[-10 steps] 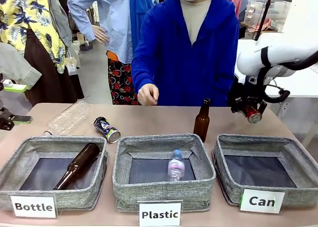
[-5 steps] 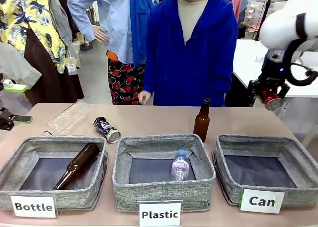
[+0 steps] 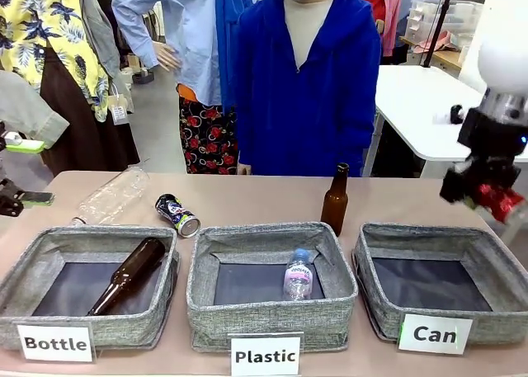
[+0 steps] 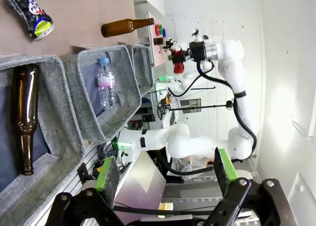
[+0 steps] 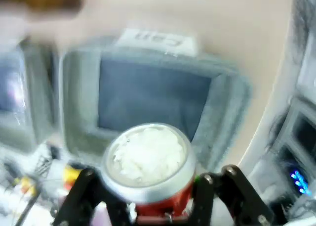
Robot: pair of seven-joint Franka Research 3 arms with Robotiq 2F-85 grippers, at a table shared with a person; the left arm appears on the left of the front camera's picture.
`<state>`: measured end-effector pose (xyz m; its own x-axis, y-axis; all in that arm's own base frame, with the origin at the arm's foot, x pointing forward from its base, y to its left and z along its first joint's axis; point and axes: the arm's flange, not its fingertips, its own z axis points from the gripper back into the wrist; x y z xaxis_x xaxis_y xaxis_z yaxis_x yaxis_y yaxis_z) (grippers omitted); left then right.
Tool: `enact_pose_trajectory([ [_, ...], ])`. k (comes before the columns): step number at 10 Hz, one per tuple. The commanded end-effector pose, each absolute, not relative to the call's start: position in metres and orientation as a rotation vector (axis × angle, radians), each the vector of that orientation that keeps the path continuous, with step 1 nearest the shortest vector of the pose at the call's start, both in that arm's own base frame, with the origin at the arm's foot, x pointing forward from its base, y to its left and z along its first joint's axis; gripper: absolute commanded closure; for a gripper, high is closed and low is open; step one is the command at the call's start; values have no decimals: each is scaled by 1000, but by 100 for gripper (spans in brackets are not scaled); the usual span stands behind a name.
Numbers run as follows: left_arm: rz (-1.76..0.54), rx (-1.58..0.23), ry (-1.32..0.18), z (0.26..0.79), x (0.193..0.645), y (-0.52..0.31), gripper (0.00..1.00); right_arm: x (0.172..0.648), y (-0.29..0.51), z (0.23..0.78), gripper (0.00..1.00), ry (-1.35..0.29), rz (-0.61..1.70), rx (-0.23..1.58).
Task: Sort the can waste into the basket.
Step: Pick up the can waste from the table and place it in the right Fabric basket.
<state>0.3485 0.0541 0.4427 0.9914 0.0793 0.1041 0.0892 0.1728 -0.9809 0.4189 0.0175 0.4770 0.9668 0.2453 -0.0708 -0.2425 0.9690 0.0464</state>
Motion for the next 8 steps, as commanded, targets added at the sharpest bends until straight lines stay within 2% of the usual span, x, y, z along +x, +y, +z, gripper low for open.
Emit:
enact_pose_trajectory([
  [1,-11,-1400,-145,444,346,54,0,374,17,464,100,68,684,55],
  [2,-11,-1400,-145,444,346,54,0,363,17,457,100,83,863,34],
  [3,-11,-1400,-145,444,346,54,0,358,11,455,100,174,1104,55],
  [5,-11,-1400,-145,444,346,54,0,365,7,456,100,213,1178,162],
  [6,-11,-1400,-145,444,346,54,0,368,7,457,77,189,1181,180],
  [7,-11,-1400,-145,444,346,54,0,367,9,455,42,151,1195,157],
  [8,-11,-1400,-145,444,346,54,0,367,9,453,18,141,1180,146],
])
